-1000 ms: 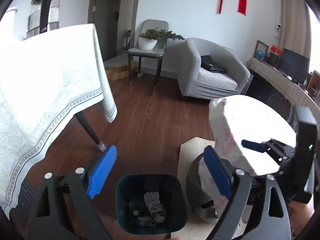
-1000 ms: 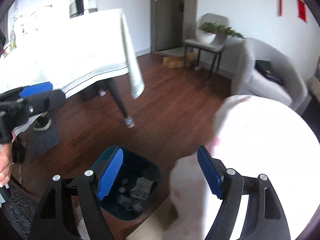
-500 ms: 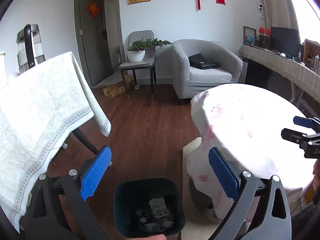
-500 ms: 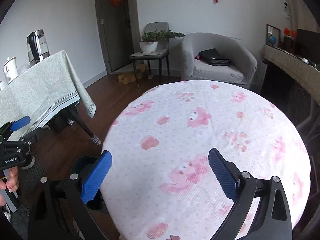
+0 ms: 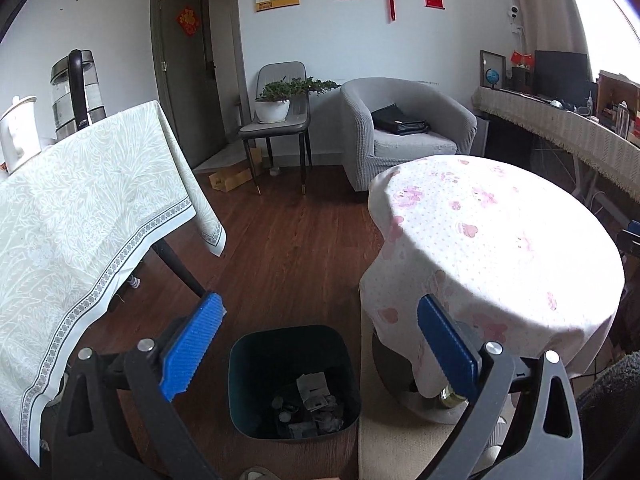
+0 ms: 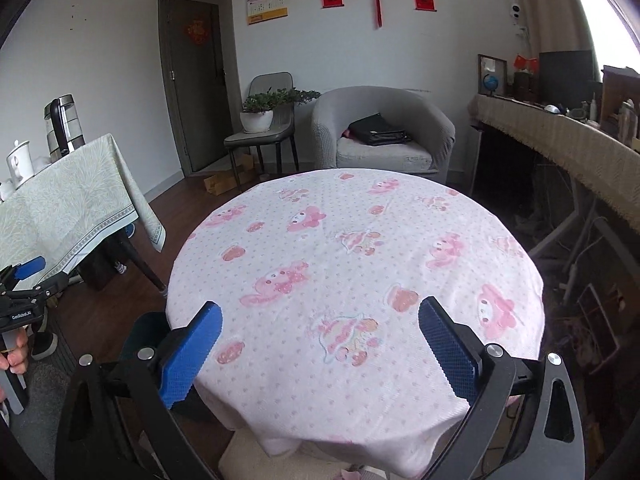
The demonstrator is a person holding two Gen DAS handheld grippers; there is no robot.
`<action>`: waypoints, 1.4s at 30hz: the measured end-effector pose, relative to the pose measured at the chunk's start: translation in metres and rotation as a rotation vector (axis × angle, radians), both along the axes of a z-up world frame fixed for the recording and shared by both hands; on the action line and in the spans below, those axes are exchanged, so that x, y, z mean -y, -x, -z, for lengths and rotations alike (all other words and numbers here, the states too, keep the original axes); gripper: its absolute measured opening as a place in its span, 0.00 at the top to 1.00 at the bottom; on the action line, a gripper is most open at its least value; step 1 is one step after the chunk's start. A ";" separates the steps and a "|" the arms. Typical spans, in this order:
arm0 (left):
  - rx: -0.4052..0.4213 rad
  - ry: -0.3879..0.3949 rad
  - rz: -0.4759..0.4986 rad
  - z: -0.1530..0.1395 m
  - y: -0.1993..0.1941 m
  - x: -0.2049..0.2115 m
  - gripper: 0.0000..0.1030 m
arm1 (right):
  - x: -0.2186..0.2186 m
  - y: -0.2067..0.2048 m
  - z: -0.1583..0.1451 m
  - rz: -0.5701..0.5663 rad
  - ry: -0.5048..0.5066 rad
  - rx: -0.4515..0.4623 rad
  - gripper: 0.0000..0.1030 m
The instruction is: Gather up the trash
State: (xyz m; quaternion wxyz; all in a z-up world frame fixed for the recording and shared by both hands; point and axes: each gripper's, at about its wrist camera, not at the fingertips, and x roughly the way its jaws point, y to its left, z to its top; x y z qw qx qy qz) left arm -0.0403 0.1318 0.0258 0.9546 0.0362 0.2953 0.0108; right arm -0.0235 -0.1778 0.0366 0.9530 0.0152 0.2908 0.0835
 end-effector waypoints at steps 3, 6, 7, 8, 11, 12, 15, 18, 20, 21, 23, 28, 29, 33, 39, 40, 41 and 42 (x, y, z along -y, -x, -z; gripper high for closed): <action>0.001 0.005 -0.003 0.003 0.012 -0.006 0.03 | 0.006 0.009 0.000 -0.015 -0.038 0.019 0.03; 0.004 0.026 -0.017 0.003 0.016 -0.014 0.03 | 0.002 0.014 -0.002 -0.037 -0.039 0.036 0.03; 0.009 0.037 -0.018 0.003 0.018 -0.015 0.03 | -0.002 0.014 -0.001 -0.050 -0.028 0.033 0.03; 0.015 0.052 -0.018 0.003 0.019 -0.018 0.03 | -0.006 0.015 -0.001 -0.063 -0.019 0.031 0.03; 0.015 0.050 -0.027 0.006 0.022 -0.019 0.03 | -0.011 0.018 0.000 -0.089 -0.024 0.027 0.03; 0.016 0.045 -0.026 0.006 0.022 -0.018 0.03 | -0.011 0.018 0.001 -0.087 -0.029 0.019 0.03; 0.020 0.032 -0.023 0.006 0.022 -0.015 0.03 | -0.012 0.019 0.001 -0.083 -0.034 0.023 0.03; 0.011 0.040 -0.026 0.007 0.021 -0.016 0.03 | -0.018 0.021 0.001 -0.096 -0.013 0.029 0.03; 0.006 0.043 -0.031 0.008 0.019 -0.017 0.03 | -0.021 0.021 0.002 -0.106 0.002 0.028 0.03; 0.005 0.044 -0.029 0.008 0.019 -0.017 0.03 | -0.022 0.022 0.002 -0.112 0.004 0.028 0.03; 0.005 0.039 -0.029 0.008 0.019 -0.016 0.03 | -0.023 0.022 0.002 -0.114 0.006 0.029 0.03; 0.003 0.039 -0.033 0.008 0.019 -0.016 0.03 | -0.024 0.023 0.002 -0.114 0.012 0.028 0.03; 0.002 0.042 -0.036 0.009 0.019 -0.016 0.03 | -0.024 0.023 0.002 -0.116 0.013 0.026 0.03; 0.000 0.049 -0.042 0.009 0.018 -0.019 0.03 | -0.024 0.023 0.002 -0.115 0.011 0.026 0.03; -0.002 0.043 -0.039 0.010 0.017 -0.018 0.03 | -0.024 0.023 0.002 -0.115 0.009 0.023 0.03; -0.002 0.042 -0.038 0.010 0.017 -0.019 0.03 | -0.024 0.022 0.003 -0.115 0.009 0.023 0.03; -0.001 0.040 -0.037 0.010 0.017 -0.018 0.03 | -0.024 0.022 0.003 -0.114 0.007 0.022 0.03; -0.001 0.037 -0.037 0.010 0.017 -0.018 0.03 | -0.024 0.022 0.003 -0.113 0.005 0.021 0.03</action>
